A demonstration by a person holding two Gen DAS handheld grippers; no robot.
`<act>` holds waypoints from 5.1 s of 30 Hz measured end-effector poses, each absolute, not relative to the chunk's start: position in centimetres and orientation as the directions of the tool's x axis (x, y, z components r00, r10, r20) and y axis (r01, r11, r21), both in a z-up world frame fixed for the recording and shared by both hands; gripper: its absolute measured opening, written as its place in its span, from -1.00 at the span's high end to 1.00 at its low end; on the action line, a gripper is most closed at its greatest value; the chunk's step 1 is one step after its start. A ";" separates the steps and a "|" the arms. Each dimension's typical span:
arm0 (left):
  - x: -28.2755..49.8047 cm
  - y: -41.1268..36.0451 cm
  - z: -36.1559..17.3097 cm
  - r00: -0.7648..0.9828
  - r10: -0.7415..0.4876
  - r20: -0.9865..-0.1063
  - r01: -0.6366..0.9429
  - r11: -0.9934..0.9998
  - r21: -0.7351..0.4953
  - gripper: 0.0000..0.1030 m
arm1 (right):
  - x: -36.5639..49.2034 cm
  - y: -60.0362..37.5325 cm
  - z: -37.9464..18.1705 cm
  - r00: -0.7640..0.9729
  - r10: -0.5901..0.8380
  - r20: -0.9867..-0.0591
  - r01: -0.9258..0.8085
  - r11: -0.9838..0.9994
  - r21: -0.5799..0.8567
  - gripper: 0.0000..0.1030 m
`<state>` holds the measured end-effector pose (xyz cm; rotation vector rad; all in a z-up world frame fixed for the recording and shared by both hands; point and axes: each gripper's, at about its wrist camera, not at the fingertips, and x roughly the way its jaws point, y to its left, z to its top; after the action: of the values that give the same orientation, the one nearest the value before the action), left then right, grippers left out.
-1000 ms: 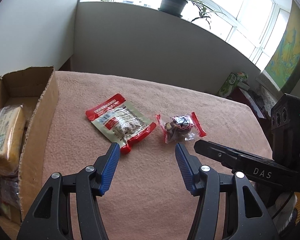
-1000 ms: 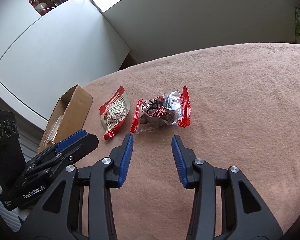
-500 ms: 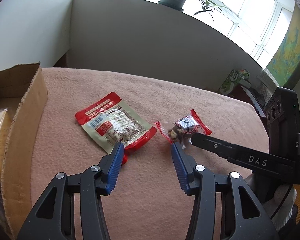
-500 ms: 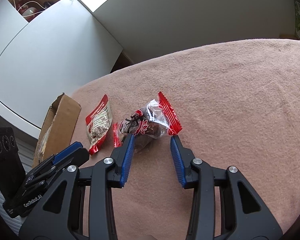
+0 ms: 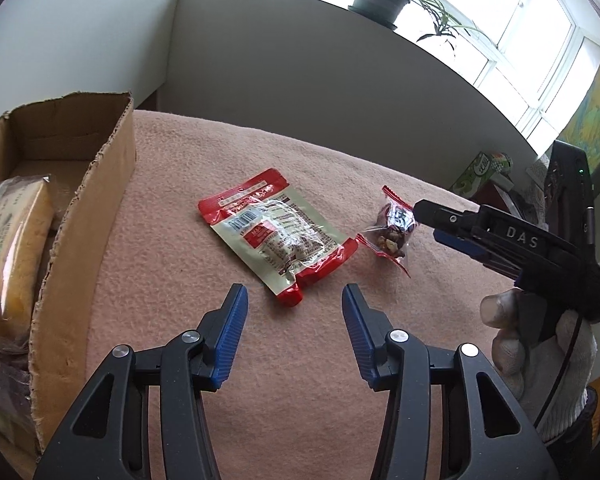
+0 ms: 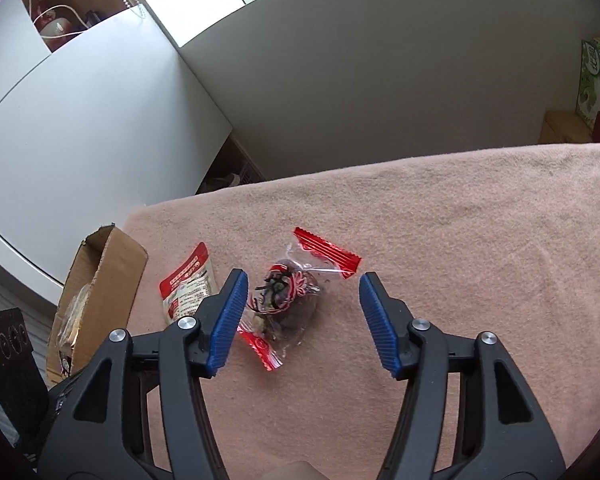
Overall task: Organize snacks
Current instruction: 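Grasp the red-white nut packet with the left gripper while the right grasps the red candy bag, then lift both packets and carry them over the cardboard box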
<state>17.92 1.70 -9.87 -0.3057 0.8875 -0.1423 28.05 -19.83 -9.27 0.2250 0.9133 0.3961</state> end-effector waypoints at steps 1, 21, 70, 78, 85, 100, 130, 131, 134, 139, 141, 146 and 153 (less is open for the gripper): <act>18.1 1.9 -10.0 0.624 -0.246 -0.742 -0.016 0.945 -0.327 0.07 | 28.2 -19.4 -9.2 0.551 0.396 -0.734 -0.237 0.918 0.318 -0.18; 23.4 1.8 -11.2 0.605 -0.194 -0.772 -0.091 0.947 -0.309 0.05 | 30.1 -21.8 -10.5 0.513 0.265 -0.816 -0.225 0.959 0.170 -0.27; 27.0 -7.0 -10.2 0.481 -0.312 -0.819 0.169 0.950 -0.263 -0.23 | 26.3 -29.4 -11.2 0.491 0.264 -0.830 -0.137 0.964 0.226 -0.63; 26.1 -9.6 -11.0 0.495 -0.223 -0.840 0.203 0.969 -0.138 -0.49 | 27.1 -28.7 -11.1 0.497 0.216 -0.840 -0.146 0.976 0.164 -0.63; 27.3 -12.9 -11.8 0.496 -0.134 -0.858 0.225 0.974 -0.022 -0.66 | 27.4 -28.7 -10.8 0.496 0.174 -0.851 -0.144 0.983 0.117 -0.63; 26.4 -10.9 -11.5 0.514 -0.153 -0.844 0.214 0.976 -0.047 -0.40 | 28.6 -27.4 -10.9 0.472 0.177 -0.864 -0.198 0.976 0.092 -0.26; 14.6 -2.0 -11.2 0.570 -0.262 -0.779 0.050 0.957 -0.285 -0.13 | 15.7 -23.9 -9.7 0.487 0.360 -0.796 -0.313 0.922 0.226 -0.03; 14.5 -2.1 -11.2 0.571 -0.258 -0.779 0.050 0.958 -0.281 -0.13 | 15.4 -23.6 -9.4 0.489 0.364 -0.793 -0.321 0.920 0.224 -0.03; 14.4 -2.5 -10.9 0.593 -0.236 -0.770 0.051 0.965 -0.257 -0.13 | 14.4 -22.5 -8.0 0.501 0.374 -0.781 -0.349 0.912 0.214 -0.03; 13.5 -2.4 -9.4 0.642 -0.223 -0.734 0.043 0.966 -0.256 -0.13 | 13.4 -20.0 -5.5 0.524 0.401 -0.751 -0.405 0.894 0.194 -0.03; 13.1 -1.8 -8.6 0.665 -0.219 -0.714 0.037 0.964 -0.262 -0.13 | 13.1 -18.9 -4.5 0.532 0.411 -0.740 -0.427 0.885 0.185 -0.03; 12.1 0.3 -7.0 0.715 -0.198 -0.671 0.014 0.963 -0.269 -0.13 | 12.8 -15.6 -2.2 0.546 0.433 -0.717 -0.483 0.862 0.152 -0.03; 10.7 5.0 -5.7 0.766 -0.120 -0.632 -0.064 0.963 -0.260 -0.13 | 13.7 -10.1 0.3 0.557 0.461 -0.690 -0.552 0.827 0.107 -0.03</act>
<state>10.69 5.03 -5.73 -0.2755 0.7000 -0.0304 13.67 -10.08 0.30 -0.1273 0.7754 0.5999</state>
